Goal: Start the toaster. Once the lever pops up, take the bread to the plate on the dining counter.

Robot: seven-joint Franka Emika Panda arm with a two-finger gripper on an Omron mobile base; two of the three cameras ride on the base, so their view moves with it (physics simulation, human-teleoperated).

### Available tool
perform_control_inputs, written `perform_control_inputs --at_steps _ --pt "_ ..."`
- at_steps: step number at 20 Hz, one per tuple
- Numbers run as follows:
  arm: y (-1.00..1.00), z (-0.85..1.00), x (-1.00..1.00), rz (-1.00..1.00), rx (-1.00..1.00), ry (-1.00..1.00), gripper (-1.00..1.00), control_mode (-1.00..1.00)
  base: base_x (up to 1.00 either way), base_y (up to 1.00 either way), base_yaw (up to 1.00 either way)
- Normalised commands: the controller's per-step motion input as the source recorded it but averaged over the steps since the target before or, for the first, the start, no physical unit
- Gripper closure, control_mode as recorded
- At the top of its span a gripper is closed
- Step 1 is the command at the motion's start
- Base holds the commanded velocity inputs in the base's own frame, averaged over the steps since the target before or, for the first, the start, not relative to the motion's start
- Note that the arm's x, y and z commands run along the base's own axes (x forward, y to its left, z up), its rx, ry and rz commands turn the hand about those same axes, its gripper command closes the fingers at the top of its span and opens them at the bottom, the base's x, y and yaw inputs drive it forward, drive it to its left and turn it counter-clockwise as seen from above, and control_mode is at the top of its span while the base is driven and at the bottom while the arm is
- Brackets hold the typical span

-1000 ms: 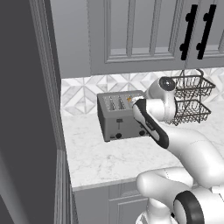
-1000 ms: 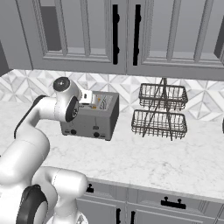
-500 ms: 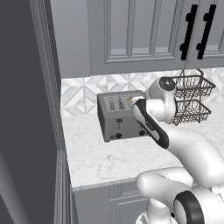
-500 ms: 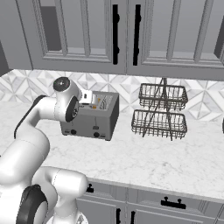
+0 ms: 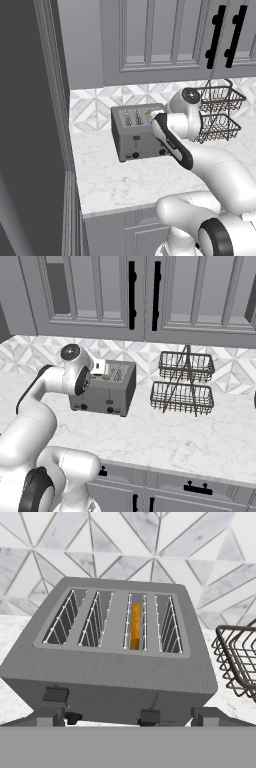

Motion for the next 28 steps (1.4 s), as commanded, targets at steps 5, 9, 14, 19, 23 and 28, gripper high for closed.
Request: perform_control_inputs --at_steps 5,9,14,19,23,28 --pt "0.0 0.0 0.0 0.0 0.0 0.0 -1.0 -1.0 0.0 0.0 0.0" --pt "0.0 0.0 0.0 0.0 0.0 0.0 -1.0 -1.0 0.0 0.0 0.0" --pt "0.0 0.0 0.0 0.0 0.0 0.0 -1.0 -1.0 0.0 0.0 0.0" --pt "0.0 0.0 0.0 0.0 0.0 0.0 -1.0 -1.0 0.0 0.0 0.0" --pt "0.0 0.0 0.0 0.0 0.0 0.0 -1.0 -1.0 0.0 0.0 0.0" --pt "0.0 0.0 0.0 0.0 0.0 0.0 -1.0 -1.0 0.0 0.0 0.0"
